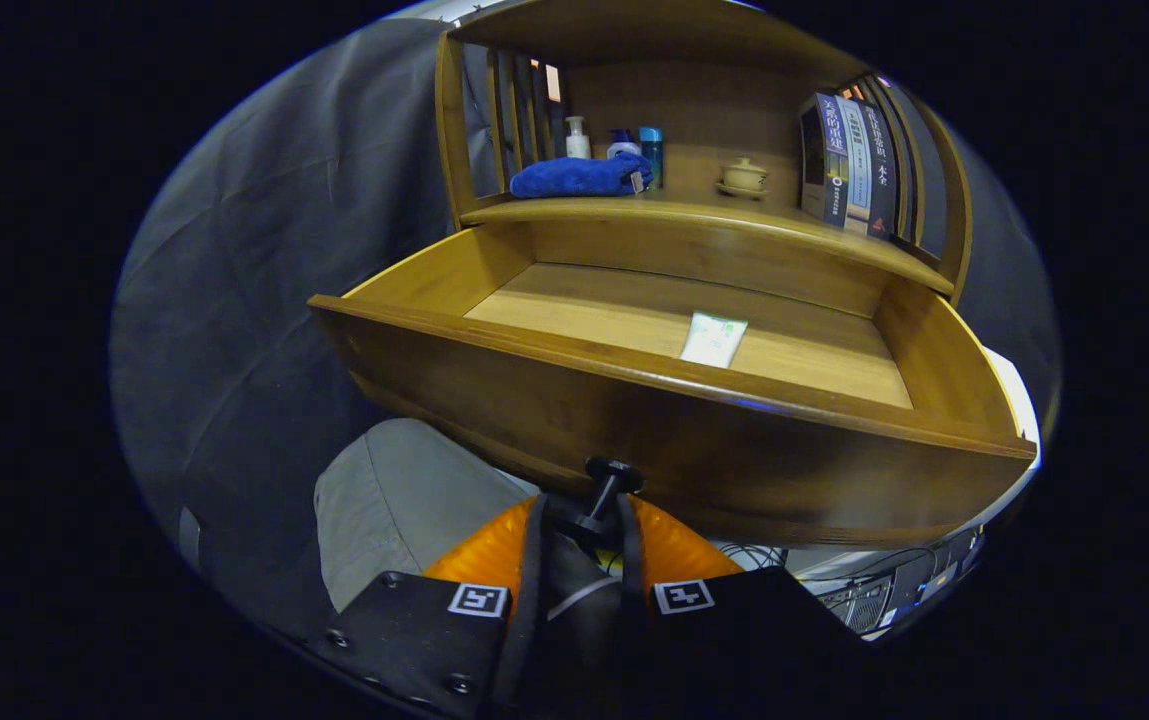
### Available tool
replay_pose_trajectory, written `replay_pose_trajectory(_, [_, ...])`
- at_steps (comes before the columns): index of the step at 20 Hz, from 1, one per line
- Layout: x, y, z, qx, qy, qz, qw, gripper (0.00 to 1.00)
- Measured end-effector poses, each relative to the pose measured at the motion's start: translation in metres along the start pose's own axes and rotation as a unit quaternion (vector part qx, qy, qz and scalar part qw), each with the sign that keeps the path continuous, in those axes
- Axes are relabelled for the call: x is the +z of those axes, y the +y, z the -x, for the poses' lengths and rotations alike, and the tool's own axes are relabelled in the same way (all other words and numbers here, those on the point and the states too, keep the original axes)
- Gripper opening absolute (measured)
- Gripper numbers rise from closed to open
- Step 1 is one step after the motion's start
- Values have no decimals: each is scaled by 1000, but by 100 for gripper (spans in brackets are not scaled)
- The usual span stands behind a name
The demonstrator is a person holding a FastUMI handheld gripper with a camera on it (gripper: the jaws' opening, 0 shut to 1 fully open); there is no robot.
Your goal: Pull open the drawer, take out the items inside it, and place them on the countertop above the cabinet.
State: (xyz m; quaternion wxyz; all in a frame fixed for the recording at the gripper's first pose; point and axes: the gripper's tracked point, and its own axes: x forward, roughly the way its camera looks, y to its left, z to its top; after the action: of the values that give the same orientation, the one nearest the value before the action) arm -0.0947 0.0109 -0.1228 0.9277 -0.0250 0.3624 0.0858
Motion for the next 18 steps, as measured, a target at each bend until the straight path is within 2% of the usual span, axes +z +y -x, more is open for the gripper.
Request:
replay_pose_trajectory(6, [0,0,0,-3,0,-13,1000,40])
replay_pose_trajectory(7, [0,-1,-1,-4,-3,-23,1000,43])
replay_pose_trajectory(10, [2,2,1,-2,-8,-33,999,58])
replay_pose_trajectory(14, [7,4,10,2,-22,-29,999,89])
replay_pose_trajectory(16, [16,4,22,3,-44,-13,999,93])
replay_pose_trajectory(18, [41,7,38,11,-97,-5,995,93])
